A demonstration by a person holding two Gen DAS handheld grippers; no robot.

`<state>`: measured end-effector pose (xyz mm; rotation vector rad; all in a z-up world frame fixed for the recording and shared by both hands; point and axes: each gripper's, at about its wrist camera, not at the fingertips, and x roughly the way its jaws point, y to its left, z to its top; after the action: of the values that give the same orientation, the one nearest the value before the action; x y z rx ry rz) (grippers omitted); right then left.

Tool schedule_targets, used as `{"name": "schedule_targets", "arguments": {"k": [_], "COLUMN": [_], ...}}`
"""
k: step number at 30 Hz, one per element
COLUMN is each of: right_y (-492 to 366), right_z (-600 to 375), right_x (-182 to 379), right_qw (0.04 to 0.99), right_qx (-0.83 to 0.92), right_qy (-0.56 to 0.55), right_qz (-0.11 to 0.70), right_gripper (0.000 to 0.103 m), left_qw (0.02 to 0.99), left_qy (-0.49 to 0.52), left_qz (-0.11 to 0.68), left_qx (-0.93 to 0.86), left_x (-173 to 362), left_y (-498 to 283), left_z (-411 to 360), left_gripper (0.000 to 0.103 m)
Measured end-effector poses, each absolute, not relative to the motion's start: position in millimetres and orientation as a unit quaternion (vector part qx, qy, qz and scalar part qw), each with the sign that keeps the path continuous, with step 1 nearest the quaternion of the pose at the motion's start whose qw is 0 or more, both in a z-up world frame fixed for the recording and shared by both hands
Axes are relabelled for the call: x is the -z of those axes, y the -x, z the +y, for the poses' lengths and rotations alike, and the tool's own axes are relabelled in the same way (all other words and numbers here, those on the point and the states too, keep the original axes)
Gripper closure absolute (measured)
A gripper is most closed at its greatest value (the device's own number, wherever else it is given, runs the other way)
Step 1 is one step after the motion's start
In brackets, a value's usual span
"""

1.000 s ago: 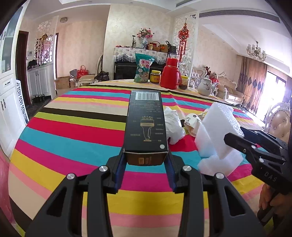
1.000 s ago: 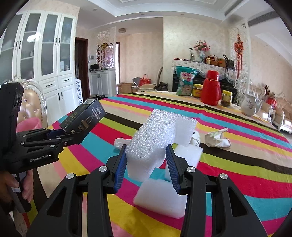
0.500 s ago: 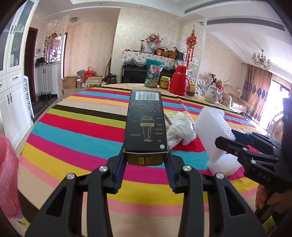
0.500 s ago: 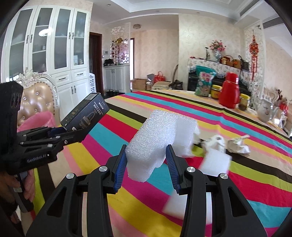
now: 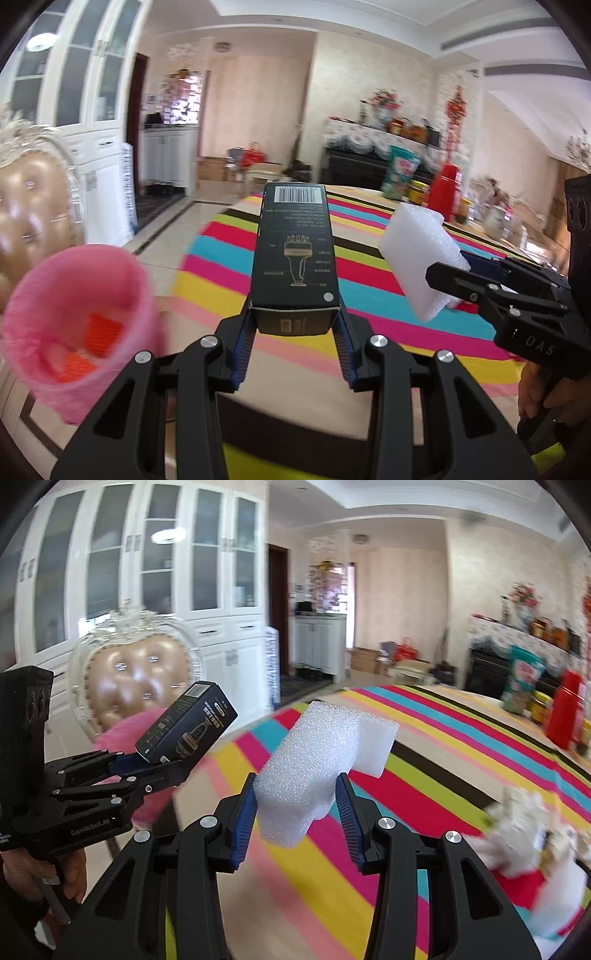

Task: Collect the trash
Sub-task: 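Open the right tool over the bin while the left tool releases the black box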

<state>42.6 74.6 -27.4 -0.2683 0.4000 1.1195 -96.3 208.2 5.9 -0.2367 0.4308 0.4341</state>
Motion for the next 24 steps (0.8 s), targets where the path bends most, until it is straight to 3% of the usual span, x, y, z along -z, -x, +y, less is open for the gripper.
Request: {"name": "schedule_targets", "arguments": {"k": [12,24], "right_y": [10.7,36.6], "right_z": [199.5,285.2], "right_x": [27.4,42.9], "right_qw": [0.729,0.670], "right_qx": [-0.645,-0.696], "right_qy": [0.129,0.150], "right_qz": [0.189,0.210], "right_gripper": [0.062,0.062], "left_qw": [0.913,0.891], "left_qy": [0.117,0.148], "left_qz": [0.209,0.230], "left_qx": [-0.331,-0.363], "left_x": [-0.9,33.8], "left_y": [207.9,222.3], "left_z": [326.1,411.5], "left_gripper": [0.065,0.065]}}
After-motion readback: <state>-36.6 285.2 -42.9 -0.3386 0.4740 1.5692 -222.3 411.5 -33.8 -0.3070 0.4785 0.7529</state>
